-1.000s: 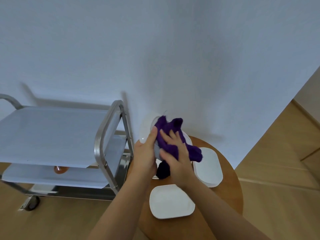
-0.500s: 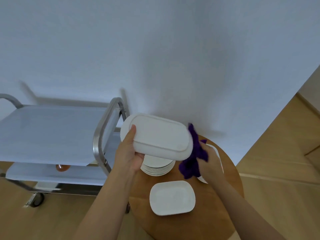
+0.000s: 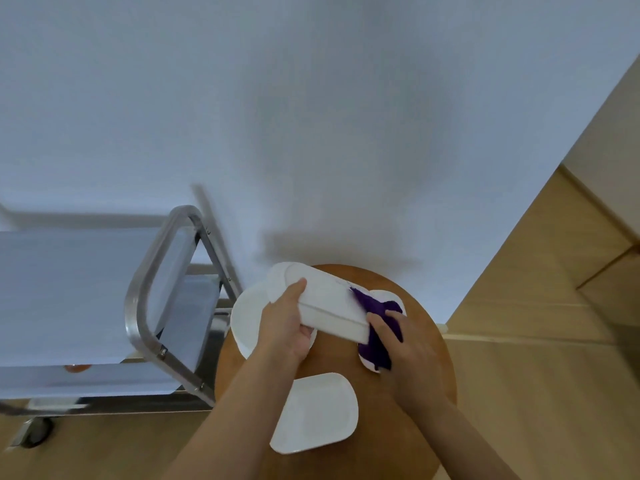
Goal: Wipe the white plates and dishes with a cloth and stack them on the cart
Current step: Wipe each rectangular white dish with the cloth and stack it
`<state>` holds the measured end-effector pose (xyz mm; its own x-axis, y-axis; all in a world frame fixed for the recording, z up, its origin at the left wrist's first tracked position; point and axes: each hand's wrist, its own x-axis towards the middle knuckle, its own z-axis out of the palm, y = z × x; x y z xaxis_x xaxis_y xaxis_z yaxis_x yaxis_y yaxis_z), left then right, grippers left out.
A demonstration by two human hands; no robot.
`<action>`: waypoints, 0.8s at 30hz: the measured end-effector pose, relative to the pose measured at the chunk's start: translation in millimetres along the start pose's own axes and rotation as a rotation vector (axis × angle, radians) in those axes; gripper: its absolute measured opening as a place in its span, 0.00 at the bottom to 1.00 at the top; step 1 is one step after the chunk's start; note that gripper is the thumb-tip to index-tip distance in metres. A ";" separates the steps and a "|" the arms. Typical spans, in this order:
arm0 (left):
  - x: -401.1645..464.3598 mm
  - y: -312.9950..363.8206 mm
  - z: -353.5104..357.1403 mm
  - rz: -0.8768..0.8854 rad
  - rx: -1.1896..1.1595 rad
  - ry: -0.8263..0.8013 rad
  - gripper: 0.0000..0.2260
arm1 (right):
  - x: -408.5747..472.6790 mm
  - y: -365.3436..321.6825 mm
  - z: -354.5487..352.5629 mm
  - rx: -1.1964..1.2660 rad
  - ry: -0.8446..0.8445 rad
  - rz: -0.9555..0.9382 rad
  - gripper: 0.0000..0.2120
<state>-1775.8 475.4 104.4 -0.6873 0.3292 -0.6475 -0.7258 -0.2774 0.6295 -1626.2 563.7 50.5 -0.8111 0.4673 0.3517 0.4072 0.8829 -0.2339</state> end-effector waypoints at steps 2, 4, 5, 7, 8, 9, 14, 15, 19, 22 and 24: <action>4.6 -9.5 16.8 -0.012 0.021 0.001 0.13 | 3.4 19.7 5.0 0.042 0.014 0.049 0.34; 7.9 -19.8 32.7 -0.028 0.086 -0.028 0.11 | 4.7 39.8 9.9 0.118 0.009 0.108 0.27; 9.1 -24.9 39.6 -0.037 0.155 -0.075 0.12 | 5.6 49.2 12.2 0.176 -0.003 0.164 0.21; 15.4 -36.8 49.9 -0.040 0.402 -0.200 0.22 | 4.9 68.0 17.5 0.297 0.005 0.388 0.07; 19.6 -43.6 51.8 0.000 0.567 -0.244 0.27 | 3.8 76.8 21.5 0.395 0.011 0.519 0.05; 25.4 -52.2 51.8 0.070 0.715 -0.240 0.28 | 2.0 85.0 27.9 0.517 0.027 0.631 0.10; 49.0 -107.6 28.4 0.002 0.994 -0.053 0.21 | -6.4 111.9 58.0 0.888 -0.117 0.989 0.10; 52.6 -122.0 23.3 -0.074 0.958 -0.090 0.17 | -8.3 115.6 65.5 0.910 -0.180 1.037 0.09; 75.6 -155.9 12.3 -0.129 0.874 0.036 0.08 | -16.6 127.5 88.9 0.979 -0.354 1.169 0.10; 100.6 -168.6 11.0 -0.140 0.868 0.091 0.09 | -18.4 138.8 101.6 0.967 -0.402 1.180 0.10; 118.9 -176.7 13.1 -0.138 0.903 0.126 0.12 | -17.7 146.2 107.8 0.938 -0.408 1.173 0.06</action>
<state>-1728.9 575.4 -78.2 -0.6323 0.1915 -0.7507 -0.5413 0.5840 0.6049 -1597.5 679.5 -87.7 -0.3563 0.6688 -0.6525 0.6002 -0.3714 -0.7084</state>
